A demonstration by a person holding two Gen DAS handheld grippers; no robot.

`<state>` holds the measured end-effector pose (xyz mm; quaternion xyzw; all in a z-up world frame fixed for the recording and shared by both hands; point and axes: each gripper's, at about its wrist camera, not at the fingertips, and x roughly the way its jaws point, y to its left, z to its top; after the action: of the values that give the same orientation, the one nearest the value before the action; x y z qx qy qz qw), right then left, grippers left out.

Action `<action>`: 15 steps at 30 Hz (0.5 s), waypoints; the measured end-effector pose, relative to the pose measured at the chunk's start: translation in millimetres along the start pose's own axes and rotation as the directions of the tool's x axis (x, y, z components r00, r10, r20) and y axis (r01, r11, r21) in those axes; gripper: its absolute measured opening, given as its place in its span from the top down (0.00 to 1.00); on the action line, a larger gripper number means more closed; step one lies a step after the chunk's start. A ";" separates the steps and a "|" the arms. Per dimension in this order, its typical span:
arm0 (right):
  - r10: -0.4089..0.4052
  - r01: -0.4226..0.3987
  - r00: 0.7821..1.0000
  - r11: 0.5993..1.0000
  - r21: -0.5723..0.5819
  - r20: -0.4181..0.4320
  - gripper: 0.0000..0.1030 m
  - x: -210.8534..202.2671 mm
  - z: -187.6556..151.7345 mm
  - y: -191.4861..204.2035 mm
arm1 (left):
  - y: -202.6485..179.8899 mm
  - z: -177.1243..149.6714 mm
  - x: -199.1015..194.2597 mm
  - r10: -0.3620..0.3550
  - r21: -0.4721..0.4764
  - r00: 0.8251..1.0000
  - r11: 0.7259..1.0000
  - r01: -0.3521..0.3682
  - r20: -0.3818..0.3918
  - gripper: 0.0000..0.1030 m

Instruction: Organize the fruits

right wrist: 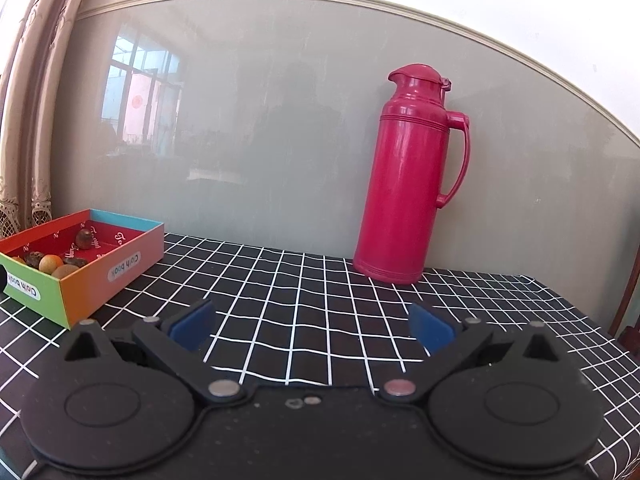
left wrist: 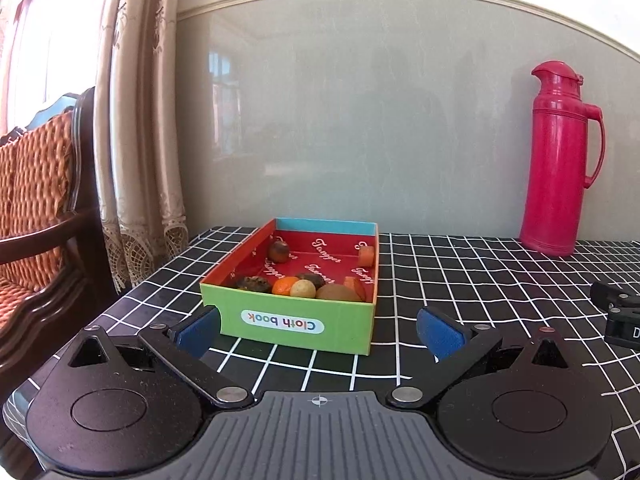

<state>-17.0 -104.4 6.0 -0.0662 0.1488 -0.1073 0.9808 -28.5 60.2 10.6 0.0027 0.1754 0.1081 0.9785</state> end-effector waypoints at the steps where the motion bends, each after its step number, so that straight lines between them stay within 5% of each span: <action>1: 0.000 0.000 1.000 1.000 0.001 0.000 0.00 -0.1 0.2 -0.1 | -0.1 -0.1 0.2 0.000 0.000 1.000 1.000 0.000 -0.002 0.00; 15: -0.006 0.006 1.000 1.000 0.000 -0.010 0.00 1.9 0.0 -0.2 | -0.9 -0.1 0.8 -0.005 -0.001 1.000 1.000 0.005 -0.005 0.00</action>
<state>-15.2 -105.0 5.5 -0.0662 0.1534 -0.1105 0.9797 -27.6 59.5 10.1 0.0018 0.1777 0.1055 0.9784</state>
